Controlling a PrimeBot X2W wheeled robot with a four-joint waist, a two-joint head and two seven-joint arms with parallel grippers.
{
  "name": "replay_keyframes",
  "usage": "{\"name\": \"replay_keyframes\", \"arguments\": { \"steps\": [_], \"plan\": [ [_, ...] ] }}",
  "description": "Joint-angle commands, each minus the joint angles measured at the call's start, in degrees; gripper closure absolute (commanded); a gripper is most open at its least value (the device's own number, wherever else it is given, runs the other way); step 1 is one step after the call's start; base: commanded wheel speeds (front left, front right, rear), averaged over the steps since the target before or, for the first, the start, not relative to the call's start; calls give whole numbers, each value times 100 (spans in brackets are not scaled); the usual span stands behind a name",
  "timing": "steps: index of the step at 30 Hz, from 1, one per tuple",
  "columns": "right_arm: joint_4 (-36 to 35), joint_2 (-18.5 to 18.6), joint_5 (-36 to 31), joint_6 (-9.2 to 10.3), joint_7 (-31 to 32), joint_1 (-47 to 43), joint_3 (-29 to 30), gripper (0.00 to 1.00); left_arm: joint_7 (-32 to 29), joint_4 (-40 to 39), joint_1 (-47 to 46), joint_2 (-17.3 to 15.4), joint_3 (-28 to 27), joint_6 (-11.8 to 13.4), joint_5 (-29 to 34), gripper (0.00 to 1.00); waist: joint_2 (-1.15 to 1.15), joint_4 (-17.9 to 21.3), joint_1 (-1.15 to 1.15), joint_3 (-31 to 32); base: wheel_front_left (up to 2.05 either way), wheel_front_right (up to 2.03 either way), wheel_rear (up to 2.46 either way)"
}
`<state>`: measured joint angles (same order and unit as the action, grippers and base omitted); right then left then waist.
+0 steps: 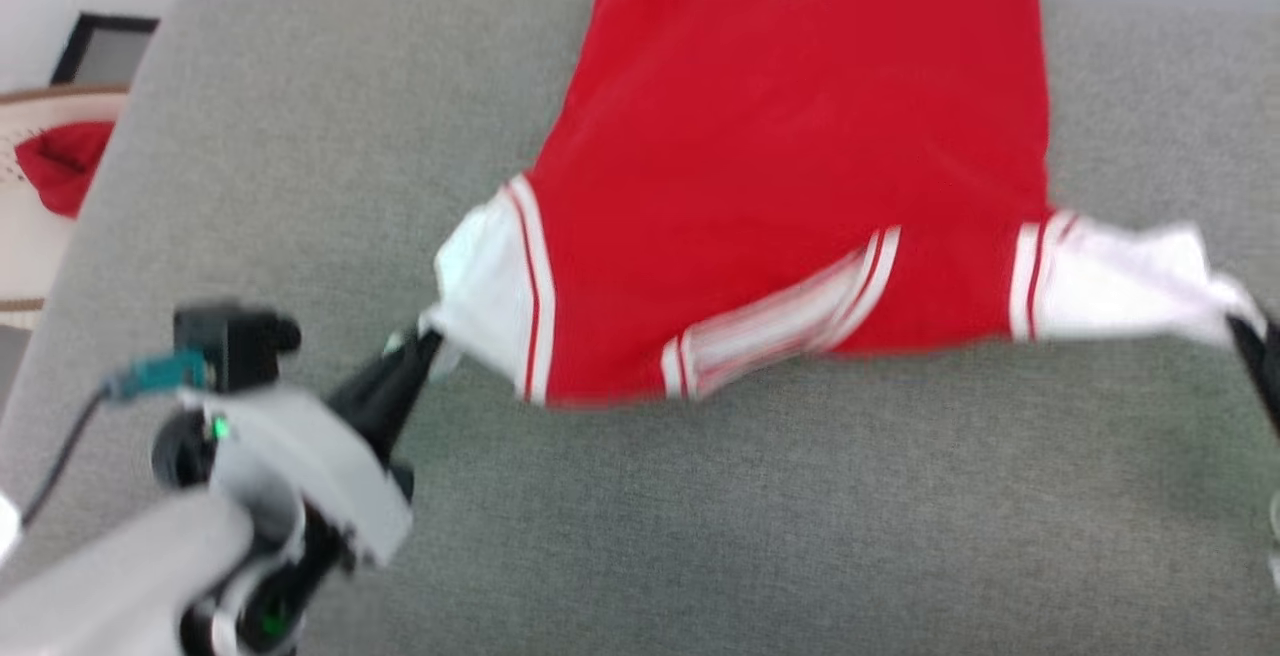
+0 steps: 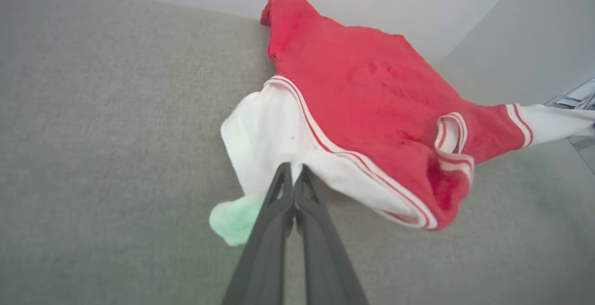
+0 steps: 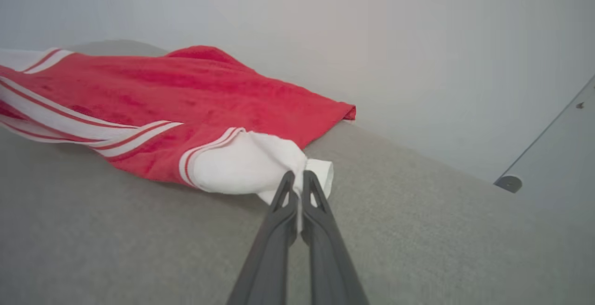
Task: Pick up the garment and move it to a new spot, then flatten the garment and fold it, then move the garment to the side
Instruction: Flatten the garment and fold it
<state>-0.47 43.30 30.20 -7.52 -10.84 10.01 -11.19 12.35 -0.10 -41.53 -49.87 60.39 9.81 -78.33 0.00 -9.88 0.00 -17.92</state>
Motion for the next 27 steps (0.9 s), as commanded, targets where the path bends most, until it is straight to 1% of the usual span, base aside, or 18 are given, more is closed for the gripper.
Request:
{"name": "replay_keyframes", "arguments": {
  "steps": [1,3,4,8,11,15,16,20,27],
  "plan": [
    [-234,122,-179,6,38,-492,121,100,71,-318,397,-154,53,154,-98,100,0,19,0,249,0,0,0],
    [-364,86,-228,6,54,-924,216,100,137,-526,703,-267,45,264,-200,100,0,30,0,278,0,0,0],
    [-364,86,-228,6,54,-924,216,100,137,-526,703,-267,45,264,-200,100,0,30,0,278,0,0,0],
    [-585,96,-405,6,76,-1732,392,100,218,-744,1250,-337,-5,380,-407,100,0,6,0,307,0,0,0],
    [-577,79,-501,6,-54,-2236,583,100,253,-811,1608,-403,-125,496,-549,100,0,14,0,280,0,0,0],
    [-405,-111,-543,6,-214,-2722,960,100,276,-849,2075,-460,-317,644,-673,100,0,43,0,240,0,0,0],
    [-364,-213,-502,7,-252,-2796,1045,100,280,-857,2171,-450,-369,676,-687,100,0,52,0,228,0,0,0],
    [-290,-404,-486,7,-331,-2937,1151,100,282,-828,2474,-346,-493,732,-695,100,0,82,0,188,0,0,0],
    [-212,-445,-357,7,-217,-2823,919,100,284,-686,2547,-122,-467,768,-565,100,0,87,0,134,0,0,0]
  ]
}}
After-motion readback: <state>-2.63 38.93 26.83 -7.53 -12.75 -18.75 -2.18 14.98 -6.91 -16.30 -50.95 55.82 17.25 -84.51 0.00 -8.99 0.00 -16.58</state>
